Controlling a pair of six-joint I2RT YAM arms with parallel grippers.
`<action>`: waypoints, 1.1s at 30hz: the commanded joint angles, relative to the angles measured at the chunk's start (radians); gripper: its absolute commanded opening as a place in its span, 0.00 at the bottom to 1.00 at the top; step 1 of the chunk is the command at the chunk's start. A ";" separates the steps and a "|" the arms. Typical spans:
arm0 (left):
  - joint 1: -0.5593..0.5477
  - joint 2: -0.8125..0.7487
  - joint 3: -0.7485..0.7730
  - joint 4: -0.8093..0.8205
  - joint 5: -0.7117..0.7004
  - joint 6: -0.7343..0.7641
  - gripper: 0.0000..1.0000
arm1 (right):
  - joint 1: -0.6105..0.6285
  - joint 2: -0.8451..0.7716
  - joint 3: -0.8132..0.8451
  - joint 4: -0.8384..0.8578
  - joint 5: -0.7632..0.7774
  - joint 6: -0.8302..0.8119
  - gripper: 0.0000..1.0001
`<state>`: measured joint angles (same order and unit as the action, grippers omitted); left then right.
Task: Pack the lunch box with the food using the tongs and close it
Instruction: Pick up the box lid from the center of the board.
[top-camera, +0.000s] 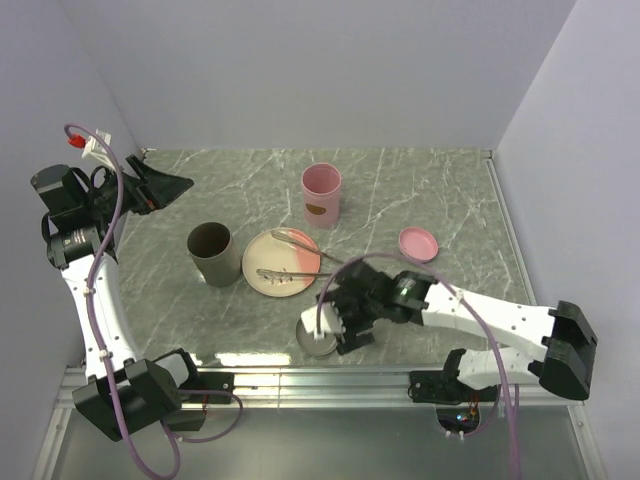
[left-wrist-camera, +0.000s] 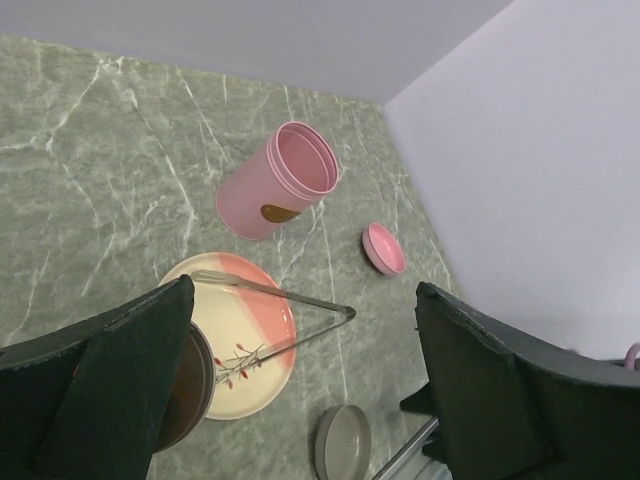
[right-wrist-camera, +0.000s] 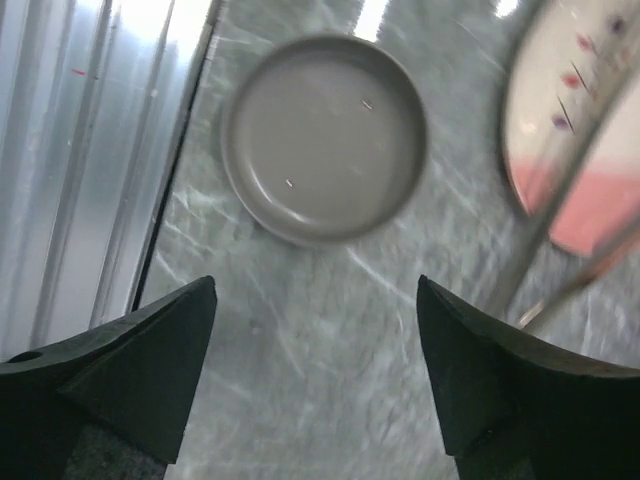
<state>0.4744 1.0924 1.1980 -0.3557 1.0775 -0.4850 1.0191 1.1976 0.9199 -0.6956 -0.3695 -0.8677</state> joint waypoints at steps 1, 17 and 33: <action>0.006 -0.023 0.009 -0.003 0.050 0.052 0.99 | 0.122 0.037 -0.053 0.129 0.122 -0.102 0.86; 0.004 -0.003 0.038 -0.048 0.067 0.112 0.99 | 0.243 0.237 -0.144 0.292 0.205 -0.180 0.49; 0.004 -0.002 0.012 -0.034 0.070 0.106 0.98 | 0.268 0.194 -0.092 0.210 0.161 -0.123 0.48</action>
<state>0.4744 1.0958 1.1988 -0.4088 1.1217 -0.4026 1.2785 1.4429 0.7807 -0.4500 -0.1806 -1.0210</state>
